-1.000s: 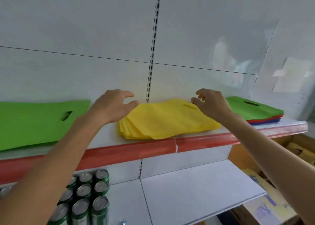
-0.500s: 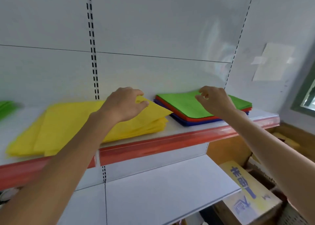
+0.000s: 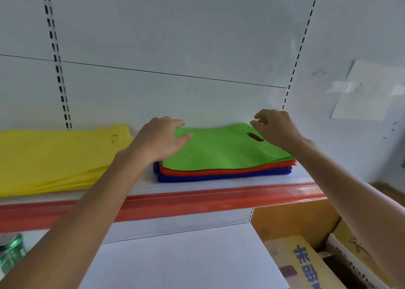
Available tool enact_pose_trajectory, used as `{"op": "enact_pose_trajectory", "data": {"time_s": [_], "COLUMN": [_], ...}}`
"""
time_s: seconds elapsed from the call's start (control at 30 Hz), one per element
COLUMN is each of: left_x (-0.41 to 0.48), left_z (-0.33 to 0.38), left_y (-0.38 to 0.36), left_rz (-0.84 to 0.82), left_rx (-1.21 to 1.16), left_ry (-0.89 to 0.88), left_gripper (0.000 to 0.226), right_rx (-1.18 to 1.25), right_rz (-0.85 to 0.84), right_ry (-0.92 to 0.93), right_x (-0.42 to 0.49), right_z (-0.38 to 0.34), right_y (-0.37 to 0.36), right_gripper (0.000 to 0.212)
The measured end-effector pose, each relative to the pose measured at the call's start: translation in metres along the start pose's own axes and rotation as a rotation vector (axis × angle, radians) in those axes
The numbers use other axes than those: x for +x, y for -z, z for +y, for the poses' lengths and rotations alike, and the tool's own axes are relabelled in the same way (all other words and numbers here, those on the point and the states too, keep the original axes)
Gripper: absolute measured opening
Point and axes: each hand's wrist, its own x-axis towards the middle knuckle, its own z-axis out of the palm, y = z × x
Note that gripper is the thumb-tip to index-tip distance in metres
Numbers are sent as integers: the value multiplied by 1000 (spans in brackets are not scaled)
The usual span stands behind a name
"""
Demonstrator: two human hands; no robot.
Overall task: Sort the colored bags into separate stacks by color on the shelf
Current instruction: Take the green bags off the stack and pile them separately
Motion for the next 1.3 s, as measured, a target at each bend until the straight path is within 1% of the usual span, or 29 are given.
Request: {"op": "enact_pose_trajectory", "data": {"time_s": [0.13, 0.23, 0.3, 0.43, 0.5, 0.6, 0.7, 0.77, 0.87, 0.93, 1.07, 1.13, 1.3], "left_x": [11, 19, 22, 22, 20, 20, 18, 16, 16, 16, 15, 15, 16], "left_z": [7, 4, 2, 0, 0, 1, 3, 4, 6, 10, 14, 12, 19], "left_y": [-20, -26, -31, -43, -49, -53, -54, -56, -55, -55, -54, -52, -45], "left_rz": [-99, -136, -148, -248, -266, -273, -276, -280, -256, -216, -125, -84, 11], "left_rx": [94, 166, 242, 320, 303, 302, 347, 392, 446, 474, 402, 326, 185], "left_ry": [94, 176, 242, 363, 389, 408, 406, 393, 358, 298, 198, 203, 294], "left_gripper": [55, 60, 61, 66, 70, 68, 66, 66, 61, 57, 44, 42, 49], "right_rx": [-12, -14, -7, -43, -33, -27, -48, -75, -104, -134, -199, -186, -138], "right_rz": [-88, -104, -123, -203, -222, -248, -294, -289, -260, -237, -172, -147, -95], "right_ry": [-4, -6, -17, -40, -60, -95, -95, -83, -72, -43, 46, 59, 71], "right_x": [17, 28, 33, 40, 43, 45, 44, 44, 41, 38, 34, 33, 31], "right_z": [35, 51, 61, 77, 79, 76, 72, 71, 71, 69, 65, 62, 61], "right_y": [1, -1, -6, -16, -20, -26, -32, -35, -35, -32, -27, -24, -23], "right_gripper": [39, 43, 42, 39, 39, 42, 42, 42, 44, 44, 44, 45, 43]}}
